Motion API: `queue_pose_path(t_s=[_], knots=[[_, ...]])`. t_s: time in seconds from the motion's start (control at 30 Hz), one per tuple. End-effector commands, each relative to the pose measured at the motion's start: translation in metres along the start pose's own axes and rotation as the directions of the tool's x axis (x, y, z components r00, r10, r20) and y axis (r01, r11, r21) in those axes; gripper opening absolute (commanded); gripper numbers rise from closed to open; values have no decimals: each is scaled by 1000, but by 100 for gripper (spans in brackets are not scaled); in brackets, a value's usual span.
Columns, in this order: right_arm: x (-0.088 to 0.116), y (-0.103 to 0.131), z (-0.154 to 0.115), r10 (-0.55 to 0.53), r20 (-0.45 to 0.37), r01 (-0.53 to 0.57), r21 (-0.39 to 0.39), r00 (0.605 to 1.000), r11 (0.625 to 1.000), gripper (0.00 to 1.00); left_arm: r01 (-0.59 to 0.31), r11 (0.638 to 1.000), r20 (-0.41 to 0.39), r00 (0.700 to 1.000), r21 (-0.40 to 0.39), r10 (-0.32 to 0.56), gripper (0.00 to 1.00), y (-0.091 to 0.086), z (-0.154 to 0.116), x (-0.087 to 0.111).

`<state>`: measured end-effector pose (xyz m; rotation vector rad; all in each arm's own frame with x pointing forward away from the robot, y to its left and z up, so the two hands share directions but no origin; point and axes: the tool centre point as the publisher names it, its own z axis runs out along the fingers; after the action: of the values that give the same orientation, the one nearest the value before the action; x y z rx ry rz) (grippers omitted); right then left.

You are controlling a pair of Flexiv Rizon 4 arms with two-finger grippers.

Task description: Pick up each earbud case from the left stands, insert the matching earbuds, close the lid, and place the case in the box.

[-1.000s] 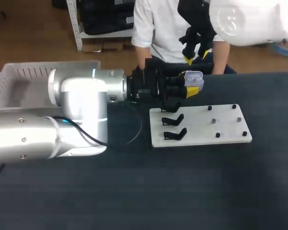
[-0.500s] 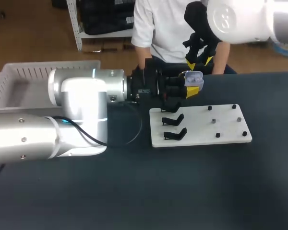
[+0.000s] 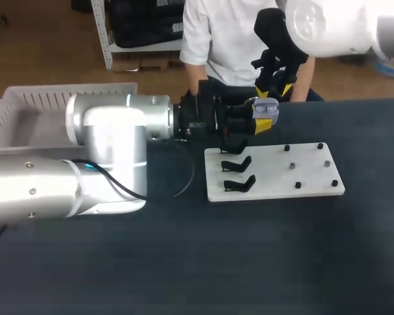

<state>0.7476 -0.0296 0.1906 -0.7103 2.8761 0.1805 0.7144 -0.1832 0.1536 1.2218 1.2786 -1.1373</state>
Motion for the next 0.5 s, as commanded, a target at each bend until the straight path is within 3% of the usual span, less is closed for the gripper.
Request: queue_pose_path(t_s=[0.03, 0.37, 0.4, 0.5], knots=[[11, 3, -2, 7, 20, -7, 4, 1000, 1000, 45, -2, 1000, 3, 1000, -3, 2, 0, 0, 0, 1], [33, -2, -25, 106, 100, -106, -2, 989, 994, 50, -2, 1000, 3, 1000, -3, 2, 0, 0, 0, 1], [36, -2, -28, 114, 105, -115, 2, 988, 993, 57, -2, 1000, 3, 1000, -3, 2, 0, 0, 0, 1], [52, -6, -36, 169, 131, -165, -38, 977, 986, 62, -2, 1000, 3, 1000, -3, 2, 0, 0, 0, 1]])
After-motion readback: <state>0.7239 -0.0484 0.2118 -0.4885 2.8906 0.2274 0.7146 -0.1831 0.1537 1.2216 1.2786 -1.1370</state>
